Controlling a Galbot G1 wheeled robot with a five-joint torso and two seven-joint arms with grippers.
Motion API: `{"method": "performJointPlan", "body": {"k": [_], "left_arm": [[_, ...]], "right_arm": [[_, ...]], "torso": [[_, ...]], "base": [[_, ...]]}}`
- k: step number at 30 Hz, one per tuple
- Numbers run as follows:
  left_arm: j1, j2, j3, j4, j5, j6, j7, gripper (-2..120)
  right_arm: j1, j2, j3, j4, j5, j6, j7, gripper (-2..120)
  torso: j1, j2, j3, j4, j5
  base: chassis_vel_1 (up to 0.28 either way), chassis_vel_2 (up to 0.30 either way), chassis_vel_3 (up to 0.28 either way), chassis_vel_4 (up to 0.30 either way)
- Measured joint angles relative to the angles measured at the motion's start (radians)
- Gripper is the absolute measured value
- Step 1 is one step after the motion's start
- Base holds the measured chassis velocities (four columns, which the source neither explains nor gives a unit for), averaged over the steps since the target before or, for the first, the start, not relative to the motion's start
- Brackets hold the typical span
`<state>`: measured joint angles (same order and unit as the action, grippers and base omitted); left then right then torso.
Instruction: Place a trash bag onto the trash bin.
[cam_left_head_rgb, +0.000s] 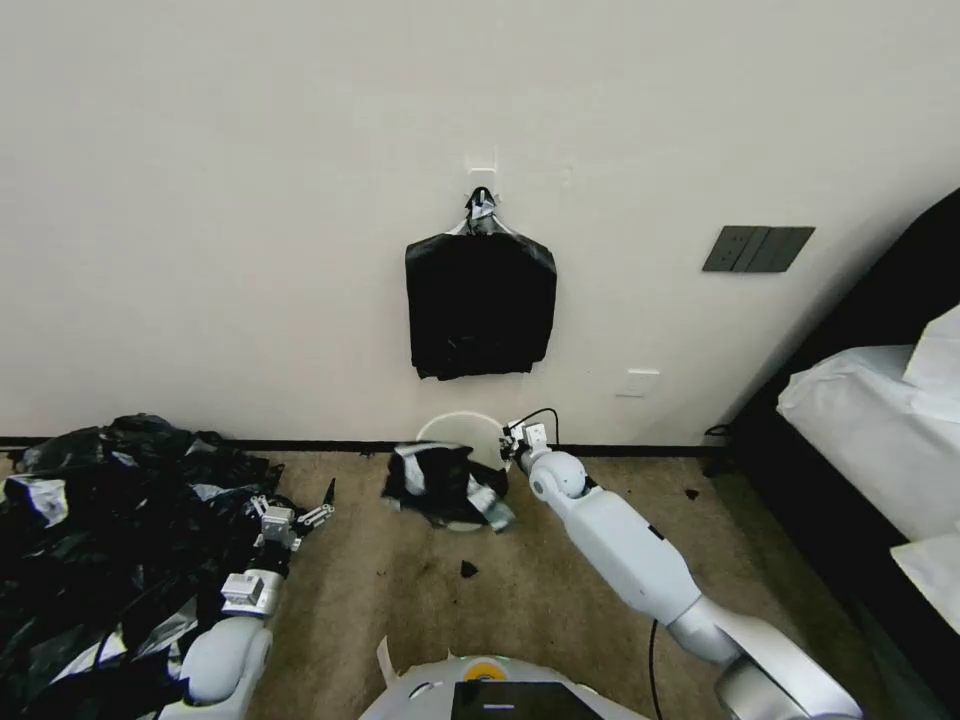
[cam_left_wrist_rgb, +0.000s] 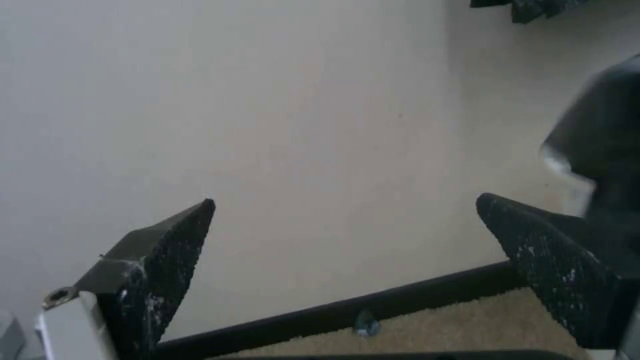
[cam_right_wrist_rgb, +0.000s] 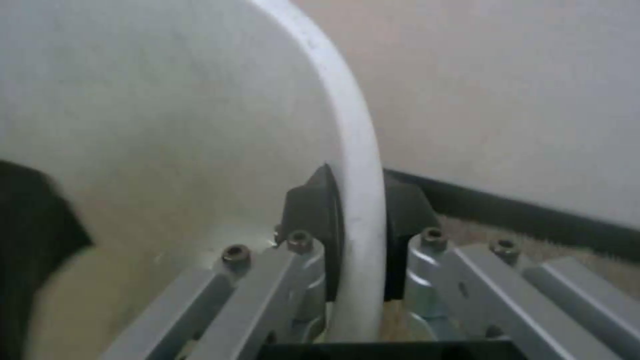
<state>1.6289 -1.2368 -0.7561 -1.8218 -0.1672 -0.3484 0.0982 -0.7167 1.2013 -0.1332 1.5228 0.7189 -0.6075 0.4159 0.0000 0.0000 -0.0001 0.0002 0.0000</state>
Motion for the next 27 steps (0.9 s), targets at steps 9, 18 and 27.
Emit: {"method": "performJointPlan", "body": {"k": [9, 18, 27], "left_arm": [[-0.003, -0.010, 0.021, 0.002, 0.005, -0.001, -0.002, 100], [-0.008, -0.013, 0.026, 0.002, 0.005, 0.000, -0.002, 100], [-0.012, -0.031, 0.037, -0.004, 0.007, 0.000, -0.002, 100]], "right_arm": [[-0.169, 0.017, 0.023, 0.235, 0.252, 0.136, 0.408, 6], [-0.371, 0.079, 0.071, 0.354, 0.225, 0.365, 0.571, 6], [-0.452, 0.216, 0.101, 0.308, 0.093, 0.630, 0.632, 6]], "torso": [[0.000, 0.000, 0.000, -0.0003, -0.0002], [0.000, 0.000, 0.000, -0.0004, 0.0000], [0.000, 0.000, 0.000, -0.0001, 0.0000]], "base": [[0.000, 0.000, 0.000, 0.000], [0.000, 0.000, 0.000, 0.000], [0.000, 0.000, 0.000, 0.000]]}}
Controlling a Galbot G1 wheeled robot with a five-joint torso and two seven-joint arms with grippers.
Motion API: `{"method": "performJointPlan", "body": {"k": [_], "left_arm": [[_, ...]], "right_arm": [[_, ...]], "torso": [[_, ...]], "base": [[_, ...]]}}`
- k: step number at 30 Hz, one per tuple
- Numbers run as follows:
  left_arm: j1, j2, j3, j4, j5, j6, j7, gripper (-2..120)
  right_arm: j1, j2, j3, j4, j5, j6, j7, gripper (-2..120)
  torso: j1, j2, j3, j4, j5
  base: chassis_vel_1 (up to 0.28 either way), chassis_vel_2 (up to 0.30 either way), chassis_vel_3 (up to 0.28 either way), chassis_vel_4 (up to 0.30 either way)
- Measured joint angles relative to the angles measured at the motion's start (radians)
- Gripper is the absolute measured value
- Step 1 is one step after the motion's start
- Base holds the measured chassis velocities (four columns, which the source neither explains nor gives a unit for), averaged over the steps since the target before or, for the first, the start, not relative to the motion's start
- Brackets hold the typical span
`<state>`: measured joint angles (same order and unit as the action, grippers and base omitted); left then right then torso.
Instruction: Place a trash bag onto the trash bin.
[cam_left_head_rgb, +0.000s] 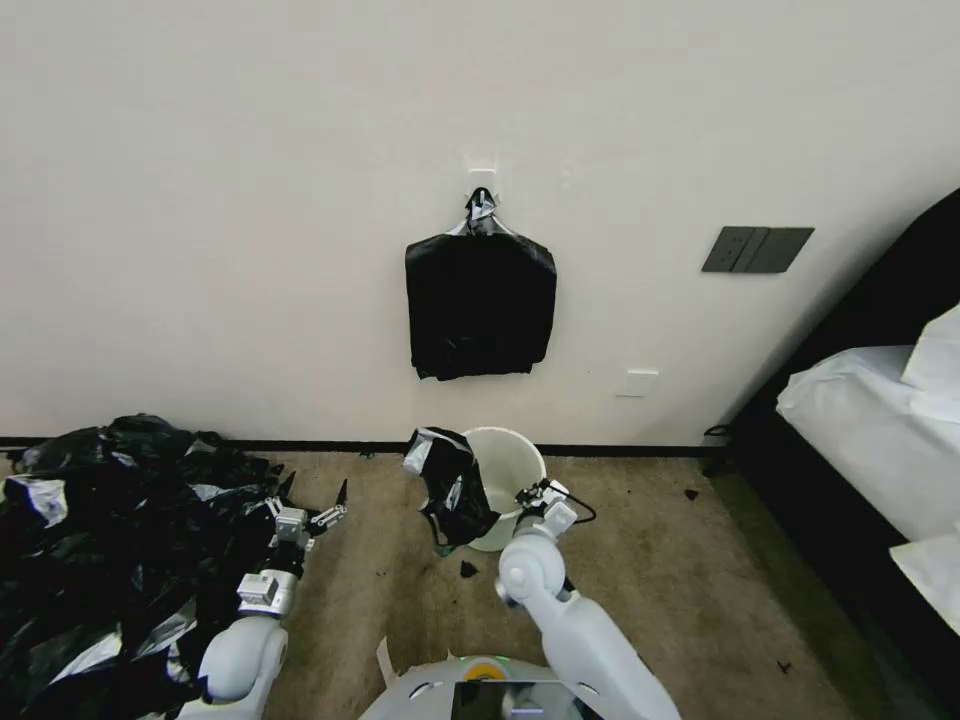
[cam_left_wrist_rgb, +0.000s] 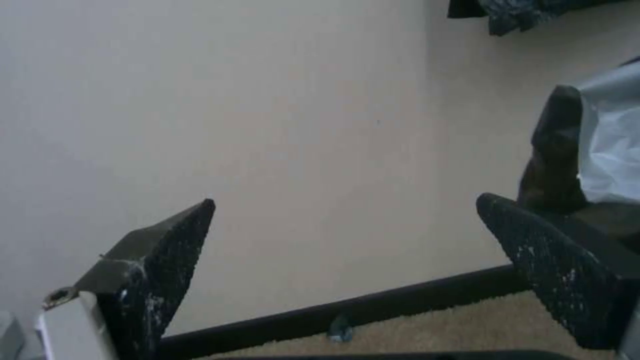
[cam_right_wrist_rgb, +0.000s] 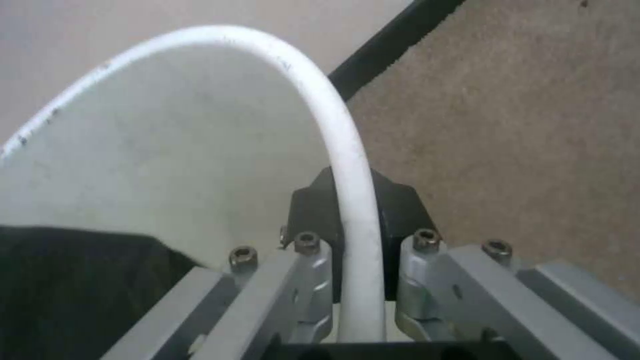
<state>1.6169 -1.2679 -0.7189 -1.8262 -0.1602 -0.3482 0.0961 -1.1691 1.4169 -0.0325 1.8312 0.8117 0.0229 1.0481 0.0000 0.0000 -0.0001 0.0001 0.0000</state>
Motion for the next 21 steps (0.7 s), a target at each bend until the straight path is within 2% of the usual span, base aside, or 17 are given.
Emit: {"method": "performJointPlan", "body": {"k": [6, 12, 14, 15, 18, 19, 21], "left_arm": [[-0.002, 0.000, -0.004, 0.000, 0.000, 0.001, 0.000, 100], [-0.009, -0.001, -0.002, 0.010, 0.000, 0.002, -0.001, 100], [-0.015, -0.002, 0.000, 0.018, 0.000, 0.002, -0.001, 100], [-0.015, -0.002, 0.000, 0.018, 0.000, 0.002, -0.001, 100], [-0.018, -0.003, 0.002, 0.024, 0.000, 0.003, -0.001, 100], [-0.018, -0.003, 0.002, 0.024, 0.000, 0.003, -0.001, 100], [-0.021, -0.004, 0.004, 0.027, 0.000, 0.004, -0.001, 100]], "right_arm": [[0.001, 0.009, -0.024, -0.037, -0.017, 0.065, -0.022, 6], [0.001, -0.004, -0.037, -0.045, -0.033, 0.063, -0.024, 8], [-0.004, -0.012, -0.039, -0.023, -0.036, 0.059, -0.022, 19], [-0.004, -0.012, -0.039, -0.023, -0.036, 0.059, -0.022, 19], [-0.019, -0.027, -0.048, 0.021, -0.051, 0.052, -0.012, 32], [-0.019, -0.027, -0.048, 0.021, -0.051, 0.052, -0.012, 32], [-0.035, -0.041, -0.060, 0.073, -0.057, 0.037, -0.001, 43]], "torso": [[0.000, 0.000, 0.000, 0.0000, -0.0001], [0.000, 0.000, 0.000, 0.0000, 0.0000], [0.000, 0.000, 0.000, 0.0000, -0.0001], [0.000, 0.000, 0.000, 0.0000, -0.0001], [0.000, 0.000, 0.000, 0.0000, 0.0000], [0.000, 0.000, 0.000, 0.0000, 0.0000], [0.000, 0.000, 0.000, -0.0003, 0.0000]], "base": [[0.000, 0.000, 0.000, 0.000], [0.000, 0.000, 0.000, 0.000], [0.000, 0.000, 0.000, 0.000], [0.000, 0.000, 0.000, 0.000], [0.000, 0.000, 0.000, 0.000], [0.000, 0.000, 0.000, 0.000], [0.000, 0.000, 0.000, 0.000]]}}
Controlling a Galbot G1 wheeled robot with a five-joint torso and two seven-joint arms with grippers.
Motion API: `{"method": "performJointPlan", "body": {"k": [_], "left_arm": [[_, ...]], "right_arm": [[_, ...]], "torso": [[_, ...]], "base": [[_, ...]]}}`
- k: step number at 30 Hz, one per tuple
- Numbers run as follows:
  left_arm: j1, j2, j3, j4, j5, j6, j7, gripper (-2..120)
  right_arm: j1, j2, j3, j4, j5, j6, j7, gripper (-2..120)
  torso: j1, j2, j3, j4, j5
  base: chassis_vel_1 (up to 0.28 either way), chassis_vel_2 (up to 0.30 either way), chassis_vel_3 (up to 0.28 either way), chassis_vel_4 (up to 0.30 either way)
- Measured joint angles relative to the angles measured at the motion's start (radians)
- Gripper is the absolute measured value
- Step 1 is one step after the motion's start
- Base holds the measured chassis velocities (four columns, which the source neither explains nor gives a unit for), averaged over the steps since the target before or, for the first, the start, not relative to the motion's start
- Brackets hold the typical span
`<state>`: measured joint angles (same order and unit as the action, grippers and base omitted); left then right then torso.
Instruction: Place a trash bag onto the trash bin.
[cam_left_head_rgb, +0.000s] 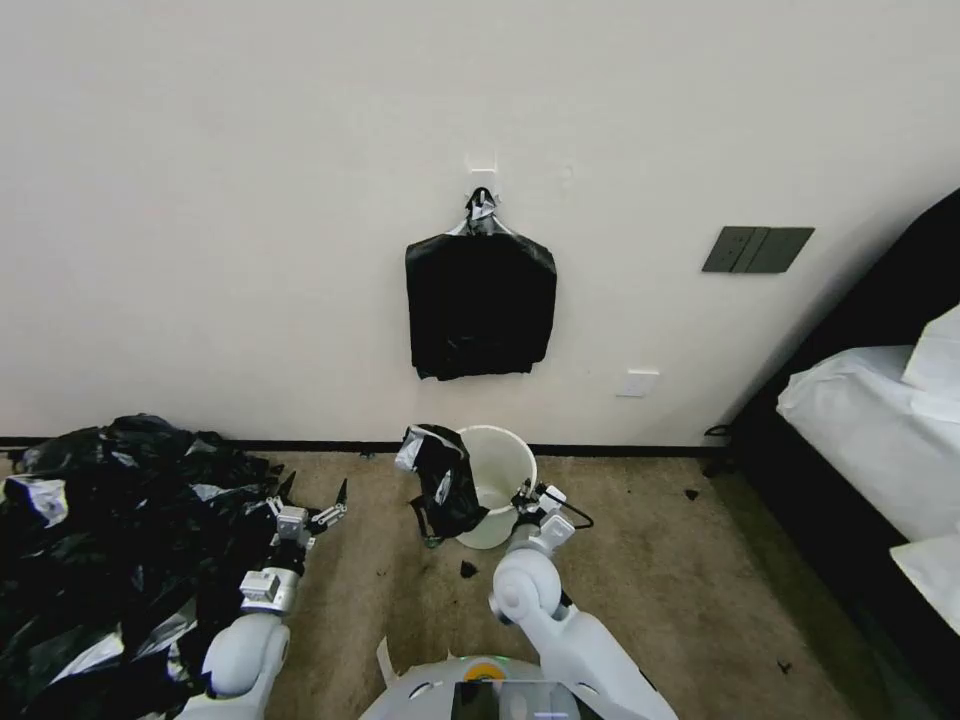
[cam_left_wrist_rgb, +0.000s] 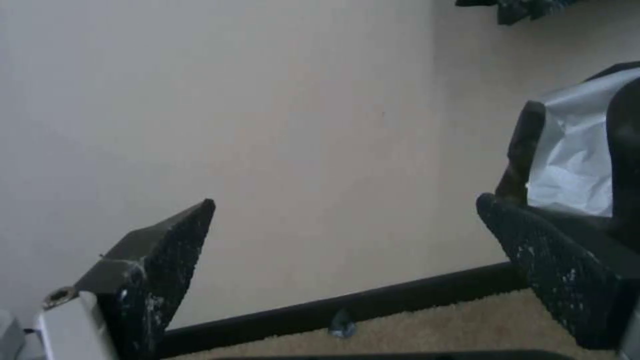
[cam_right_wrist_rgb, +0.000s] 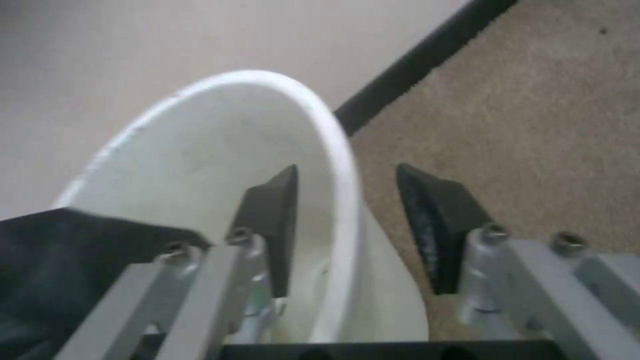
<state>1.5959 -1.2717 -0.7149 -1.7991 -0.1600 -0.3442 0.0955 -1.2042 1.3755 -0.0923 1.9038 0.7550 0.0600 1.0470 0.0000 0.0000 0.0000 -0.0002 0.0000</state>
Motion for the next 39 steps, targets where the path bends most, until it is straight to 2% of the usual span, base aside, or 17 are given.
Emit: {"method": "performJointPlan", "body": {"k": [2, 3, 5, 7, 12, 13, 16, 19, 22, 24, 27, 28, 29, 32, 37, 38, 39], "left_arm": [[-0.002, -0.002, 0.002, 0.003, 0.002, 0.001, 0.000, 100], [-0.002, -0.002, 0.002, 0.003, 0.002, 0.001, 0.000, 100], [-0.001, -0.003, 0.002, 0.004, 0.005, 0.002, 0.000, 100], [-0.001, -0.003, 0.003, 0.004, 0.006, 0.002, 0.000, 100], [0.007, -0.007, 0.001, 0.004, 0.016, 0.001, -0.001, 100], [0.007, -0.007, 0.001, 0.004, 0.016, 0.001, -0.001, 100], [0.011, -0.007, -0.002, 0.005, 0.017, 0.000, -0.001, 100], [0.015, -0.006, -0.005, 0.005, 0.020, -0.001, -0.002, 100], [0.017, -0.006, -0.005, 0.004, 0.023, -0.001, -0.002, 100], [0.018, -0.007, -0.006, 0.001, 0.023, -0.001, -0.004, 100], [0.019, -0.007, -0.006, -0.004, 0.024, 0.000, -0.005, 100], [0.019, -0.007, -0.006, -0.004, 0.024, 0.000, -0.007, 100], [0.019, -0.007, -0.006, -0.004, 0.024, 0.000, -0.007, 100], [0.016, -0.007, -0.005, -0.002, 0.024, 0.001, -0.009, 100], [0.010, -0.007, 0.009, 0.002, 0.026, 0.003, -0.009, 100], [0.007, -0.008, 0.022, 0.000, 0.027, 0.006, -0.010, 100], [0.007, -0.008, 0.022, 0.000, 0.027, 0.006, -0.010, 100]], "right_arm": [[-0.020, -0.038, -0.019, 0.079, -0.051, -0.026, -0.032, 51], [-0.020, -0.038, -0.019, 0.079, -0.051, -0.026, -0.032, 51], [-0.017, -0.085, -0.031, 0.110, -0.120, -0.047, -0.129, 61], [-0.010, -0.102, -0.036, 0.117, -0.132, -0.059, -0.162, 65], [0.067, -0.298, -0.079, 0.191, -0.091, -0.271, -0.498, 88], [0.067, -0.298, -0.079, 0.191, -0.091, -0.271, -0.498, 88], [0.138, -0.354, -0.117, 0.173, -0.082, -0.331, -0.613, 98], [0.224, -0.356, -0.167, 0.123, -0.076, -0.353, -0.661, 100], [0.283, -0.319, -0.204, 0.073, -0.053, -0.361, -0.654, 100], [0.324, -0.271, -0.226, 0.035, -0.027, -0.389, -0.610, 97], [0.354, -0.225, -0.239, 0.006, 0.001, -0.447, -0.537, 91], [0.367, -0.209, -0.240, -0.005, 0.017, -0.468, -0.504, 84], [0.367, -0.209, -0.240, -0.005, 0.017, -0.468, -0.504, 84], [0.378, -0.203, -0.234, -0.012, 0.025, -0.503, -0.476, 69], [0.380, -0.214, -0.213, -0.006, 0.035, -0.553, -0.473, 56], [0.381, -0.217, -0.204, -0.007, 0.037, -0.572, -0.477, 48], [0.381, -0.217, -0.204, -0.007, 0.037, -0.572, -0.477, 48]], "torso": [[0.000, 0.000, 0.000, 0.0000, 0.0000], [0.000, 0.000, 0.000, 0.0000, 0.0000], [0.000, 0.000, 0.000, 0.0000, 0.0000], [0.000, 0.000, 0.000, -0.0001, 0.0001], [0.000, 0.000, 0.000, 0.0001, 0.0001], [0.000, 0.000, 0.000, 0.0001, 0.0001], [0.000, 0.000, 0.000, 0.0001, 0.0000], [0.000, 0.000, 0.000, 0.0003, 0.0000], [0.000, 0.000, 0.000, 0.0003, 0.0000], [0.000, 0.000, 0.000, 0.0004, 0.0001], [0.000, 0.000, 0.000, 0.0004, 0.0001], [0.000, 0.000, 0.000, 0.0004, 0.0000], [0.000, 0.000, 0.000, 0.0004, 0.0000], [0.000, 0.000, 0.000, 0.0002, 0.0000], [0.000, 0.000, 0.000, 0.0000, -0.0001], [0.000, 0.000, 0.000, 0.0001, 0.0000], [0.000, 0.000, 0.000, 0.0001, 0.0000]], "base": [[0.000, 0.000, 0.000, 0.000], [0.000, 0.000, 0.000, 0.000], [0.000, 0.000, 0.000, 0.000], [0.000, 0.000, 0.000, 0.000], [0.000, 0.000, 0.000, 0.000], [0.000, 0.000, 0.000, 0.000], [0.000, 0.000, 0.000, 0.000], [0.000, 0.000, 0.000, 0.000], [0.000, 0.000, 0.000, 0.000], [0.000, 0.000, 0.000, 0.000], [0.000, 0.000, 0.000, 0.000], [0.000, 0.000, 0.000, 0.000], [0.000, 0.000, 0.000, 0.000], [0.000, 0.000, 0.000, 0.000], [0.000, 0.000, 0.000, 0.000], [0.000, 0.000, 0.000, 0.000], [0.000, 0.000, 0.000, 0.000]]}}
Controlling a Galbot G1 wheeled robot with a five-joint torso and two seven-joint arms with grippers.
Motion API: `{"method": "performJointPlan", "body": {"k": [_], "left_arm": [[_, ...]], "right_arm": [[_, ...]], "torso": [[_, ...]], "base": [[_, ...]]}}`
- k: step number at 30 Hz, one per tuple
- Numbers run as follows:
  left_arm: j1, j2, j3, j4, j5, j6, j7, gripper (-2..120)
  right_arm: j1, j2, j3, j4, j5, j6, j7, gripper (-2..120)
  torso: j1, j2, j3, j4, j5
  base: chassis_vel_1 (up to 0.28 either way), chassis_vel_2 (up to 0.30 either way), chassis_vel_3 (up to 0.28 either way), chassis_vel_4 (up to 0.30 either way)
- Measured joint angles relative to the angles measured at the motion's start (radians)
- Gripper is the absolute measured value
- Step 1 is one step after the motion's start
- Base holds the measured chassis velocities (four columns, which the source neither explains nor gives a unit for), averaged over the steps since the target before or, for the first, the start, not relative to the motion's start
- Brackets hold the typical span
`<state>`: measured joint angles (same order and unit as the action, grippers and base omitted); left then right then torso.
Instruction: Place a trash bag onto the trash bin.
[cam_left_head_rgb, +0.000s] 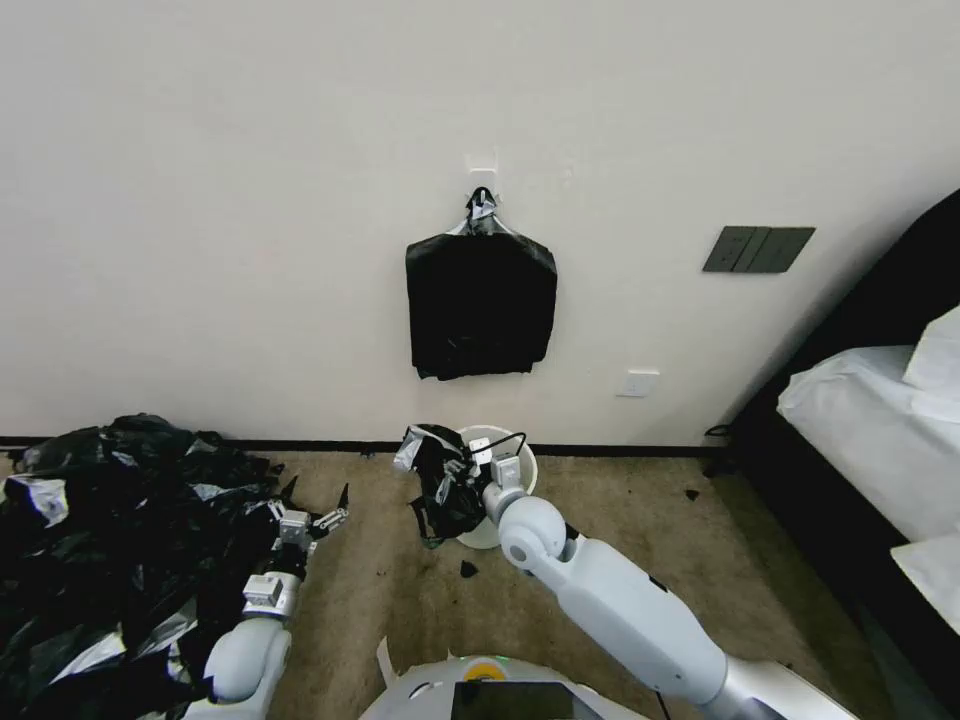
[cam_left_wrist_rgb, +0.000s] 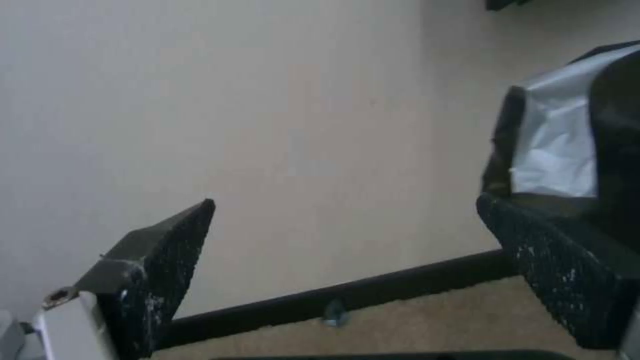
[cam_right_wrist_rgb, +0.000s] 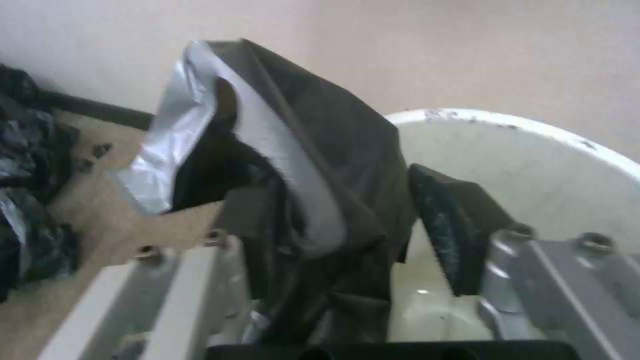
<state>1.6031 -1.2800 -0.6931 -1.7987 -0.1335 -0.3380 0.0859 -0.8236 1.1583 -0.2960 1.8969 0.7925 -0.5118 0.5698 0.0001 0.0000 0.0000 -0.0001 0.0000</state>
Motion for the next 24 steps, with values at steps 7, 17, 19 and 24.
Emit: {"method": "performJointPlan", "body": {"k": [7, 17, 19, 24], "left_arm": [[-0.016, 0.002, 0.121, -0.059, -0.142, 0.098, 0.004, 100], [-0.161, 0.044, 0.269, -0.139, -0.513, 0.447, -0.008, 100], [-0.179, 0.045, 0.270, -0.147, -0.553, 0.495, -0.030, 100], [-0.216, 0.053, 0.269, -0.186, -0.700, 0.689, -0.160, 100]], "right_arm": [[0.006, -0.003, 0.034, -0.030, -0.075, -0.021, -0.063, 22], [-0.014, -0.033, 0.078, -0.028, -0.149, -0.036, -0.133, 0], [-0.020, -0.034, 0.079, -0.026, -0.151, -0.032, -0.138, 0], [-0.046, -0.034, 0.078, -0.012, -0.160, -0.010, -0.155, 0]], "torso": [[0.000, 0.000, 0.000, 0.0002, 0.0001], [0.000, 0.000, 0.000, -0.0002, 0.0001], [0.000, 0.000, 0.000, -0.0002, 0.0002], [0.000, 0.000, 0.000, 0.0001, 0.0002]], "base": [[0.000, 0.000, 0.000, 0.000], [0.000, 0.000, 0.000, 0.000], [0.000, 0.000, 0.000, 0.000], [0.000, 0.000, 0.000, 0.000]]}}
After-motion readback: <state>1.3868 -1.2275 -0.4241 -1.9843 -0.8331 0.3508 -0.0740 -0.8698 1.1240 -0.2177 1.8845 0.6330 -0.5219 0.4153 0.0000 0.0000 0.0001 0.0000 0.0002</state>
